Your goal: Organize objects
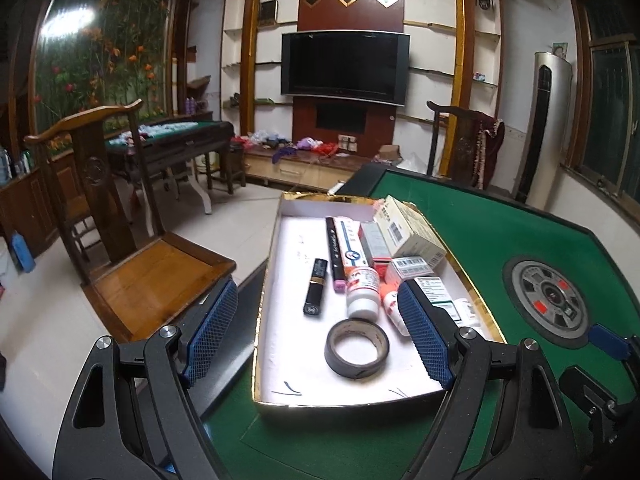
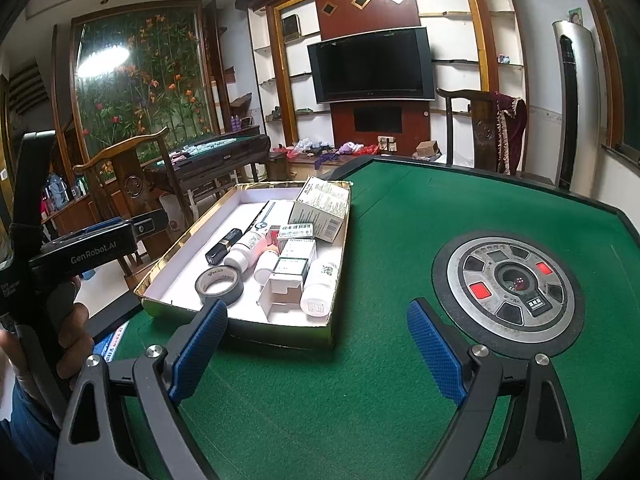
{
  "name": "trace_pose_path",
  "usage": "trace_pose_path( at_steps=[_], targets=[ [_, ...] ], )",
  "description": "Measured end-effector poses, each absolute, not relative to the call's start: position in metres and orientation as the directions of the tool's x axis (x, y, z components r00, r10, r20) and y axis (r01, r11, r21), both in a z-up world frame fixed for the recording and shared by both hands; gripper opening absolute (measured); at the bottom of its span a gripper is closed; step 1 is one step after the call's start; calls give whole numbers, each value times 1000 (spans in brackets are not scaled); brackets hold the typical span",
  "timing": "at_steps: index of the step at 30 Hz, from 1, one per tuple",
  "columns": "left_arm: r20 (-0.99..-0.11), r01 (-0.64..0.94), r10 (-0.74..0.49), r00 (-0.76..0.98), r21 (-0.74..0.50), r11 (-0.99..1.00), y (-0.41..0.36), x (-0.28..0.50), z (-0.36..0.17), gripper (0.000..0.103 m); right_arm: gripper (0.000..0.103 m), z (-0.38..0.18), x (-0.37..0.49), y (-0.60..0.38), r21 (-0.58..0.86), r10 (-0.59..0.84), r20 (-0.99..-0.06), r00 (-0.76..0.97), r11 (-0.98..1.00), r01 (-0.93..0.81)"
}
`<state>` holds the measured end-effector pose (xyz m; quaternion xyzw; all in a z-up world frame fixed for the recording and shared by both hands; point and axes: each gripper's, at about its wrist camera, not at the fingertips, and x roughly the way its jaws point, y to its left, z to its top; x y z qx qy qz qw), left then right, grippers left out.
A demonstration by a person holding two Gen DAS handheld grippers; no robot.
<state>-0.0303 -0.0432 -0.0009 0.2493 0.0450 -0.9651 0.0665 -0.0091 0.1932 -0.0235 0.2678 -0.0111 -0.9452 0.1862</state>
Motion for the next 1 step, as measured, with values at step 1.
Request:
trace_pose_path(
  at_steps=[1],
  targets=[
    [-485, 150, -107, -868, -51, -987, -42, -30, -1, 83, 92, -23, -9, 193, 119, -357, -503, -787, -931, 345]
  ],
)
